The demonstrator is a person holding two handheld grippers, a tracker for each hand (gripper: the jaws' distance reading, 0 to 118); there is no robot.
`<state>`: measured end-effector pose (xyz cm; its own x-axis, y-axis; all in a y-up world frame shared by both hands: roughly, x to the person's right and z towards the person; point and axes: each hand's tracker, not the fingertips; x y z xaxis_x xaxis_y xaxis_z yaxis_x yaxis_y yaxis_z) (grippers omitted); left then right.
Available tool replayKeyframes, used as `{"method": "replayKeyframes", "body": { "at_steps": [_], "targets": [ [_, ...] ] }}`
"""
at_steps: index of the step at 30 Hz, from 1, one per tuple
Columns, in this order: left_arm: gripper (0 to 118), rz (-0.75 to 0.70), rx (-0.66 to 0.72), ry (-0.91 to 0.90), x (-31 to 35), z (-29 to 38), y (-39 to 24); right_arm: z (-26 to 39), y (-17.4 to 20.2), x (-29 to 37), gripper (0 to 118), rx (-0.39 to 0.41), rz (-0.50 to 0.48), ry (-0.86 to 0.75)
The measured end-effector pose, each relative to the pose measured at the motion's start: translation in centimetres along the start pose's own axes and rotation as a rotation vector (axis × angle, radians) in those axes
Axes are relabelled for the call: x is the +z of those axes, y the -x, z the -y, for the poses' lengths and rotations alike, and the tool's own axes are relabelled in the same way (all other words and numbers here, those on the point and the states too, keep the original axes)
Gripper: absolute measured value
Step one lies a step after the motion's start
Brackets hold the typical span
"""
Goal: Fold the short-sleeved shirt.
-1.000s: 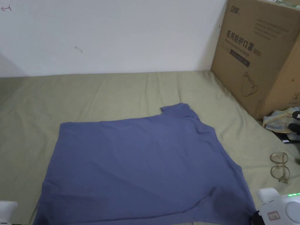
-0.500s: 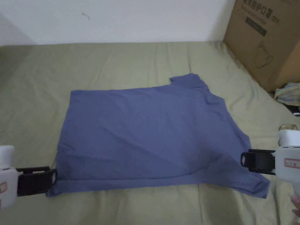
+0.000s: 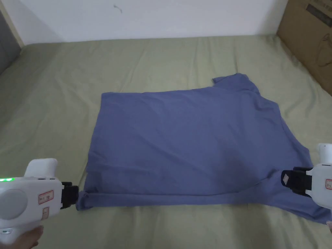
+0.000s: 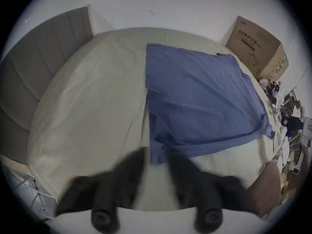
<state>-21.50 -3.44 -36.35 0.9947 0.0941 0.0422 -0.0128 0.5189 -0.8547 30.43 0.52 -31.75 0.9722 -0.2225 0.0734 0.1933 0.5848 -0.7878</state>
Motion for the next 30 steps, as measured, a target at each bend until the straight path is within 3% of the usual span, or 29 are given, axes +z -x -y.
{"method": "replayKeyframes", "body": {
  "at_steps": [2,4,8,11,13,15,21,22,23,26,30],
  "targets": [
    [118,0.026,0.031,0.027,-1.9,-0.2,0.1,-0.1,-1.2,-1.0,1,-0.006,0.006,0.016],
    [112,0.031,0.055,0.009,-2.3,0.2,0.4,0.2,-1.5,-1.3,1,-0.006,0.018,0.036],
    [111,0.029,0.084,0.119,-5.8,1.0,1.0,0.6,-2.4,-1.3,1,-0.035,0.026,0.056],
    [93,0.048,0.049,0.187,-7.3,1.9,0.6,0.6,-3.5,-1.5,1,-0.056,0.041,0.062],
    [70,-0.019,-0.094,0.143,-6.2,1.3,-0.7,0.6,-5.0,-2.0,1,-0.067,0.055,0.058],
    [5,0.019,-0.129,0.097,-4.9,1.3,-0.8,0.6,-5.8,-1.8,1,-0.078,0.056,0.052],
    [2,0.059,-0.105,-0.004,-1.1,0.2,-1.9,0.9,-8.6,-1.5,1,-0.057,0.089,0.057],
    [2,0.061,-0.101,-0.008,-0.7,0.0,-1.9,1.1,-9.2,-1.8,5,-0.032,0.087,0.065],
    [2,0.056,-0.094,-0.017,-0.5,-0.3,-1.7,1.2,-9.5,-2.1,25,-0.011,0.098,0.069],
    [2,0.109,0.003,-0.006,-0.2,-0.6,-1.4,1.5,-10.3,-3.7,101,0.009,0.126,0.159],
    [2,0.120,0.035,-0.014,0.3,-0.7,-1.2,1.9,-11.5,-6.8,104,0.094,0.220,0.242]
  ]
}}
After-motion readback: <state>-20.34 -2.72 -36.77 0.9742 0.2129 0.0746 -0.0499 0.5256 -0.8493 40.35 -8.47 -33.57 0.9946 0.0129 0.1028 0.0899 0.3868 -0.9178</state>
